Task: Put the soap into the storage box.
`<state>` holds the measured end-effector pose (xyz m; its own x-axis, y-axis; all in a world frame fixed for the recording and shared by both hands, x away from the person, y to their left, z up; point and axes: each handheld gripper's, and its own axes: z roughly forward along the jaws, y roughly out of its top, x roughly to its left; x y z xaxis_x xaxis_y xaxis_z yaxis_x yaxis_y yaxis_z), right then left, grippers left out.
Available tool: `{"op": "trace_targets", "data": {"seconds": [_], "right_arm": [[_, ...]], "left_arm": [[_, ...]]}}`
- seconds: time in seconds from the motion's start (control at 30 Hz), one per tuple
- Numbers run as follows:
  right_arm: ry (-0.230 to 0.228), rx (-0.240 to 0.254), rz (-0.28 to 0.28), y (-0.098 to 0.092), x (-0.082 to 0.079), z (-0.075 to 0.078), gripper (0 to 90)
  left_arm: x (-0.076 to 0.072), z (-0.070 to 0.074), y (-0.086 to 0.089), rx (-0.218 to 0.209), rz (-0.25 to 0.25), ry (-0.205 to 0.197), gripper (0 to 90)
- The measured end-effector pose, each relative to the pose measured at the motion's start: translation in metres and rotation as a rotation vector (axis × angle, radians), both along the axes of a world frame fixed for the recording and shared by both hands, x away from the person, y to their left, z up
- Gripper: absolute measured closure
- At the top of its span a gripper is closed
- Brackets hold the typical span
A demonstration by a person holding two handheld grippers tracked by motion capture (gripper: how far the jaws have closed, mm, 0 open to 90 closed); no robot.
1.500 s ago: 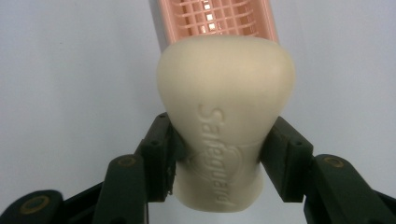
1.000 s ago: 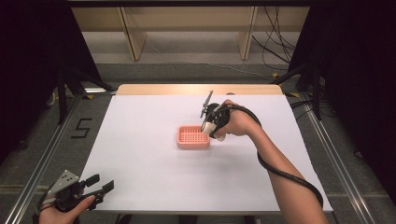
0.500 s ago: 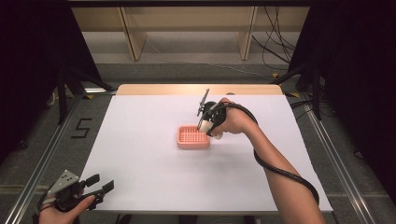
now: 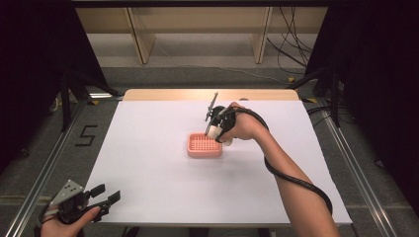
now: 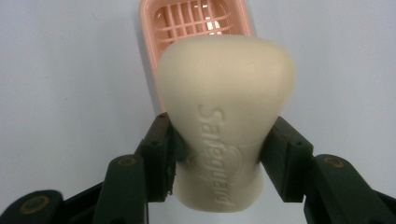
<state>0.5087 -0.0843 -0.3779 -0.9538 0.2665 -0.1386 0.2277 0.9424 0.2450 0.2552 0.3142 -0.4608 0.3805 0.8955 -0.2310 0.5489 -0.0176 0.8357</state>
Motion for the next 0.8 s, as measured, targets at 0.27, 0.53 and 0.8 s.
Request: {"op": "trace_targets", "data": {"seconds": [0.27,0.53,0.8], "right_arm": [[0.002,-0.001,0.001,0.0023,0.0012,0.0005,50.3],[0.003,-0.009,0.0,0.0055,0.0025,-0.0018,50.3],[0.003,-0.004,0.016,0.0074,0.0045,-0.0026,50.3]], "left_arm": [[0.0,0.0002,0.0001,0.002,-0.001,0.001,31.0],[0.0,0.0003,0.0004,0.001,-0.003,0.002,31.0],[0.0001,0.0003,0.0004,0.0,-0.003,0.002,31.0]]}}
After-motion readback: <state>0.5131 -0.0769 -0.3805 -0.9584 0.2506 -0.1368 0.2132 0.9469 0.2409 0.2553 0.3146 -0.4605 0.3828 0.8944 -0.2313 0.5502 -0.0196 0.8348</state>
